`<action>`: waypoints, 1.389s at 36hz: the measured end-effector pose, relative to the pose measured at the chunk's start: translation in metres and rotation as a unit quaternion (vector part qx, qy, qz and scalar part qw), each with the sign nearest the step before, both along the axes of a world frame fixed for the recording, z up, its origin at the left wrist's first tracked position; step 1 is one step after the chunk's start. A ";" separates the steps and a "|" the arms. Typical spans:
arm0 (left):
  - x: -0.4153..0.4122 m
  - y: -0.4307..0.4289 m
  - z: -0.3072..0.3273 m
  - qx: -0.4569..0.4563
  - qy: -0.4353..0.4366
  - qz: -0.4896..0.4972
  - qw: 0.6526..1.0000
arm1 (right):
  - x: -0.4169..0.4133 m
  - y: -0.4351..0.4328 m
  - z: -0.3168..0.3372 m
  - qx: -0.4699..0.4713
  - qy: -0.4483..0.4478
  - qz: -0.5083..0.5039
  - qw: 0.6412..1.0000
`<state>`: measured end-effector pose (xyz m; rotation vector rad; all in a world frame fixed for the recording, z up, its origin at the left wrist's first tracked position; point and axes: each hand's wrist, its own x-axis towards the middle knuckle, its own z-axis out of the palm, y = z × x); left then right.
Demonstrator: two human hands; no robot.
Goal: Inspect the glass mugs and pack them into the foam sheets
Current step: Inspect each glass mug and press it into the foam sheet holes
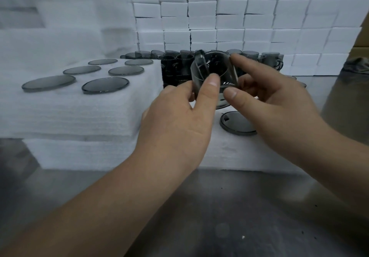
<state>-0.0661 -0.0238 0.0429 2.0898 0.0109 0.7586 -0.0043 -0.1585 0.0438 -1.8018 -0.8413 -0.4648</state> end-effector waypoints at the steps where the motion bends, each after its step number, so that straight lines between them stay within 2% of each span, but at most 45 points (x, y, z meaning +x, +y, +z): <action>1: 0.000 0.000 0.000 0.012 0.005 0.001 1.000 | 0.000 0.000 0.000 -0.006 -0.007 -0.003 1.000; 8: 0.000 0.000 0.002 0.007 0.027 0.007 1.000 | 0.000 0.000 -0.002 -0.019 -0.049 -0.009 0.999; 16: 0.002 0.001 0.000 -0.011 0.017 -0.006 1.000 | 0.000 0.002 -0.001 -0.014 -0.013 -0.001 1.000; 21: 0.004 0.001 -0.001 -0.012 0.015 -0.032 0.999 | 0.001 -0.002 0.004 -0.025 0.064 0.026 0.997; 25: 0.004 0.002 -0.002 0.004 0.014 -0.028 1.000 | 0.011 -0.001 0.012 0.007 0.187 0.040 0.982; 31: 0.000 -0.002 -0.002 0.075 0.012 -0.013 0.997 | 0.015 -0.002 0.016 0.038 0.191 0.048 0.980; 35: -0.002 -0.004 -0.004 0.112 -0.008 -0.032 0.993 | 0.011 -0.005 0.019 0.047 0.154 0.045 0.986; 39: -0.002 -0.005 -0.005 0.151 -0.017 -0.049 0.987 | 0.010 -0.003 0.020 0.073 0.140 -0.019 0.987; 45: -0.002 -0.005 -0.006 0.184 -0.013 -0.064 0.981 | 0.010 -0.004 0.021 0.055 0.110 -0.069 0.990; 50: -0.003 -0.003 -0.007 0.235 0.016 -0.012 0.972 | 0.021 -0.017 0.034 0.067 0.074 -0.135 0.986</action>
